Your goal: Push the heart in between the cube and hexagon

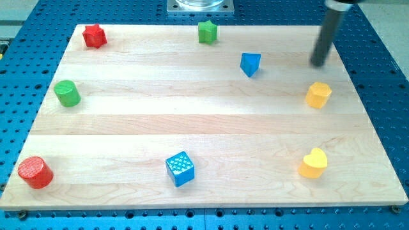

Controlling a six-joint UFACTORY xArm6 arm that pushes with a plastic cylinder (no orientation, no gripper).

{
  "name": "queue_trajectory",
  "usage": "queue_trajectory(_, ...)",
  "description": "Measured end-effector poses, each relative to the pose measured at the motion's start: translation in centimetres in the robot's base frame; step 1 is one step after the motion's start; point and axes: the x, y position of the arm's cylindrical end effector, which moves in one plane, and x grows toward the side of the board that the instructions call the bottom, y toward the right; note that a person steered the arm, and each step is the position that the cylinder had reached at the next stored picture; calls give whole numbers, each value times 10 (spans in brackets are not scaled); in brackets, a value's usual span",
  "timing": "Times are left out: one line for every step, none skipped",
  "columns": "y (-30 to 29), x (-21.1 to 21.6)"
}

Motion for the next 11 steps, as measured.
queue_trajectory(17, 66)
queue_trajectory(-32, 92)
queue_trajectory(-84, 104)
queue_trajectory(-29, 113)
queue_trajectory(-3, 185)
queue_trajectory(-11, 262)
queue_trajectory(-88, 269)
queue_trajectory(-126, 244)
queue_trajectory(-148, 227)
queue_trajectory(-123, 271)
queue_trajectory(-179, 263)
